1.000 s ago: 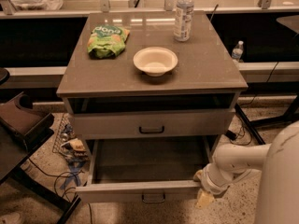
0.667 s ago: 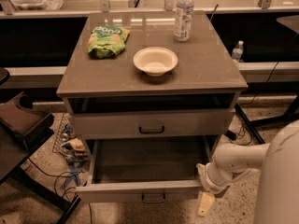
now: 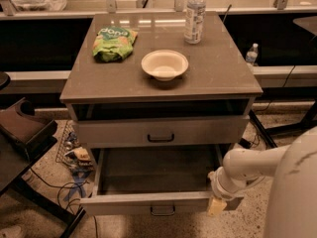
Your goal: Open middle drawer
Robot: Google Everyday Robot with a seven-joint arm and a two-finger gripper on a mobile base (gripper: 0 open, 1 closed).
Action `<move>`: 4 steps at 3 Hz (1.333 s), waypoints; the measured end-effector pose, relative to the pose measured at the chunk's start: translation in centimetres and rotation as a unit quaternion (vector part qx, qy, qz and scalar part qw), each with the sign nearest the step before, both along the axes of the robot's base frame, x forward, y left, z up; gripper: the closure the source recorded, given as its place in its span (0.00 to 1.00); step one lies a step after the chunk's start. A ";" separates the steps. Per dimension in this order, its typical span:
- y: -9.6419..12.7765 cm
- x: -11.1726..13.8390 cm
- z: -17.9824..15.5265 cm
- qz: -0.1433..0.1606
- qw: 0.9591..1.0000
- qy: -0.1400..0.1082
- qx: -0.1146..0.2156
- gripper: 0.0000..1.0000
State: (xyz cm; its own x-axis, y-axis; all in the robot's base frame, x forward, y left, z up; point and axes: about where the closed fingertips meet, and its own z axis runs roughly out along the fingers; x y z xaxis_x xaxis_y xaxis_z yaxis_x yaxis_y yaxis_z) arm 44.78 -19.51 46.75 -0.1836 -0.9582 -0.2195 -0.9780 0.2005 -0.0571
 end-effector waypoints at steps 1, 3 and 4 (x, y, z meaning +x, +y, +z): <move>-0.3 0.6 4.0 -0.011 0.999 -0.030 -0.044 0.47; 0.7 4.3 9.2 -0.020 0.994 -0.081 -0.074 0.93; 1.2 7.6 7.1 -0.034 0.995 -0.085 -0.038 1.00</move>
Offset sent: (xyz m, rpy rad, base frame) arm 0.0286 0.0020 0.1175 -0.2383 -0.1529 -0.0379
